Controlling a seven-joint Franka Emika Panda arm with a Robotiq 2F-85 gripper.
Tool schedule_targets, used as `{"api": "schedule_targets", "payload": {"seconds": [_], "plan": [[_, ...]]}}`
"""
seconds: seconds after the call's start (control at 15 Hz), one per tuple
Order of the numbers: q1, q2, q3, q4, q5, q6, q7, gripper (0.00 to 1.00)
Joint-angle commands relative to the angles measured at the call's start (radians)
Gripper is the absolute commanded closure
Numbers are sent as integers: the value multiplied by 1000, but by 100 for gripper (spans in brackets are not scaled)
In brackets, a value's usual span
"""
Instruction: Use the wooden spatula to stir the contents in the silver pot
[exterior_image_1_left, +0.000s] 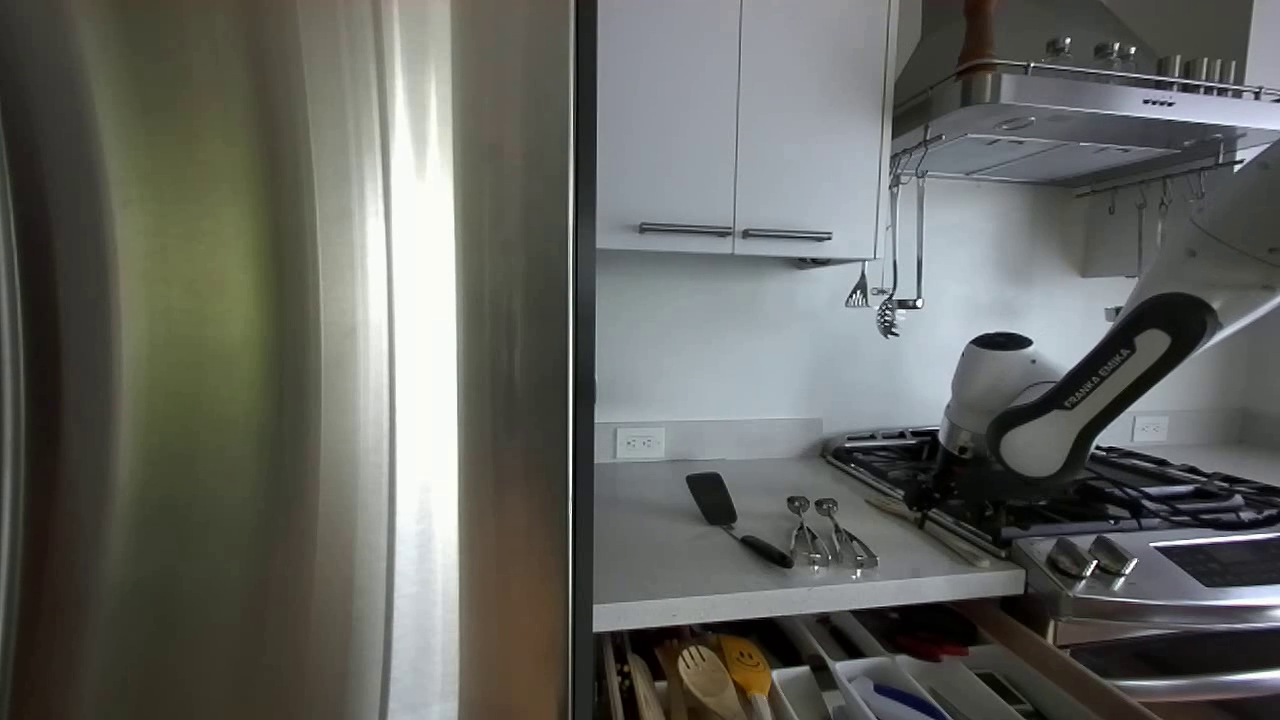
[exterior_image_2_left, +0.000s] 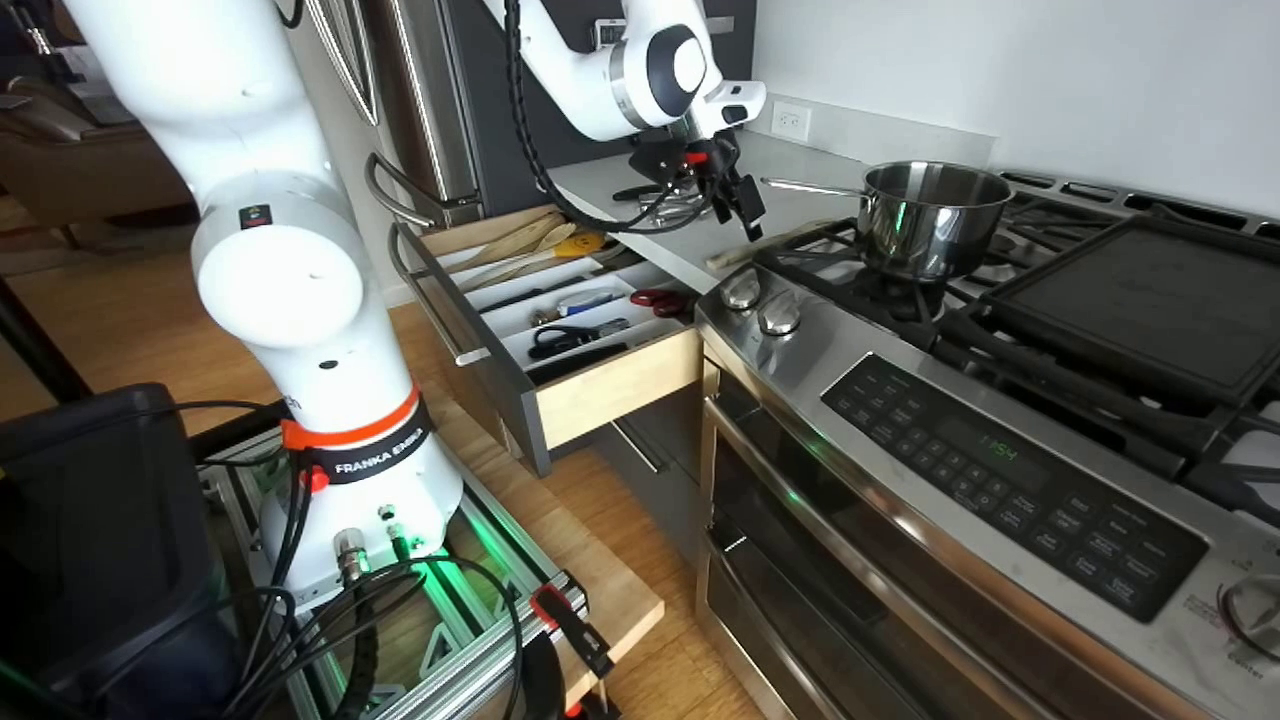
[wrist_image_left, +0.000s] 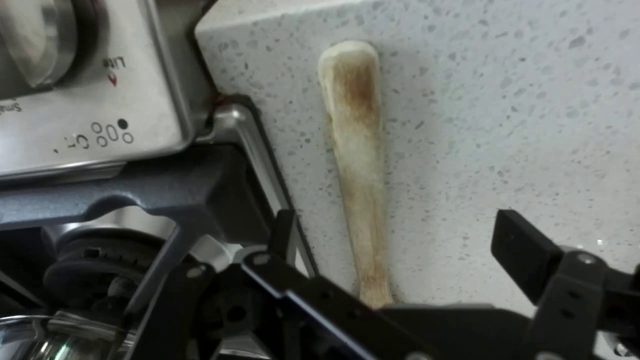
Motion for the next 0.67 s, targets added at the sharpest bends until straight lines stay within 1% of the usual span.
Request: {"api": "schedule_targets", "payload": {"seconds": [0.0,0.27,0.47,0.53,0.6], "plan": [[-7,75,-4,59,-90,11,98,0],[0,128,-10,102,-140,2,152,0],[1,164,-14,125,-151,10,164,0],[1,174,-15,131,-150,12,166,25],[1,182,-15,137,-148,13,165,27]]}}
